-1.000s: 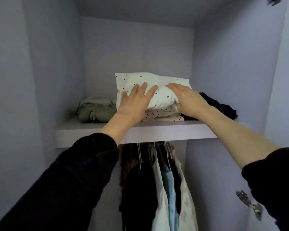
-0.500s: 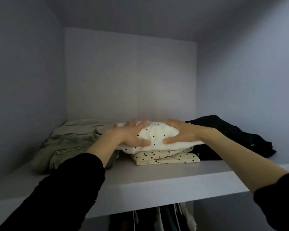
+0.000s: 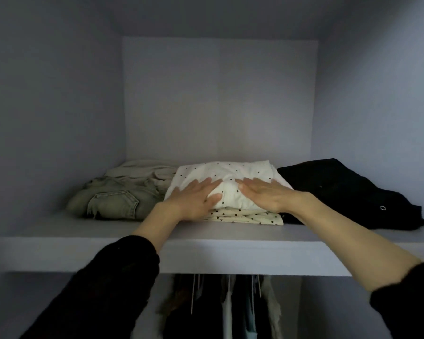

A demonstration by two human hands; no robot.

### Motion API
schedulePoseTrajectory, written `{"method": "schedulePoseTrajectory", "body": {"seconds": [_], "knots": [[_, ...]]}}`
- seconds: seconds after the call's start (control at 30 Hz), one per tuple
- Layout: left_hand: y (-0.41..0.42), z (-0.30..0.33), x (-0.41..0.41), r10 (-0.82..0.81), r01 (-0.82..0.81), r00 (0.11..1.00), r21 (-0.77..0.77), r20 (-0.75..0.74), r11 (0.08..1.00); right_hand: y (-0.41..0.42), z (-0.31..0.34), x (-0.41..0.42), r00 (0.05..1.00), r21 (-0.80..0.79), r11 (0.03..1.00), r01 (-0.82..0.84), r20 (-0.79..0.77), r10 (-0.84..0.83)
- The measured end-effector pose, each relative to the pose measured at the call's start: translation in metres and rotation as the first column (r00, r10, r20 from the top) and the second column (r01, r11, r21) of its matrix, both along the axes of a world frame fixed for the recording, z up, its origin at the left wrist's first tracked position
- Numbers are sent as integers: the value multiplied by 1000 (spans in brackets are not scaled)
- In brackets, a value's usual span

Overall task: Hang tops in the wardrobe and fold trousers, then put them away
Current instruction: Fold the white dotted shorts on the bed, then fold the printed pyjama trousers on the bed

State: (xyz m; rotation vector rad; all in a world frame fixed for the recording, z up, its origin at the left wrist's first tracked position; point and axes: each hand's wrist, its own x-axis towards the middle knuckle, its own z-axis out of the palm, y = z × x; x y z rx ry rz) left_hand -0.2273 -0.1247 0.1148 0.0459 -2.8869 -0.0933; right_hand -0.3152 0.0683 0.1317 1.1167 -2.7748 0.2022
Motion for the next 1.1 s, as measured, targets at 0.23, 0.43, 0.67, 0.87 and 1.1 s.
{"method": "schedulePoseTrajectory", "body": {"seconds": [0.23,0.43,0.67,0.87,1.1], "knots": [[37,2,66,39,6,954,149,-299,989,22,-16,53,957,-180,955,-236,-213,196],[37,-65,218,268,-89,894,445,-359,891,5,-87,167,822,-418,709,-569,-266,503],[52,-217,409,611,-418,782,619,-128,665,-36,-245,337,674,-518,601,-608,63,736],[110,-351,625,750,-706,605,616,268,350,-35,-382,534,419,-263,589,-764,492,763],[168,-400,843,884,-791,204,603,421,-105,-64,-414,738,99,-201,290,-936,641,761]]}}
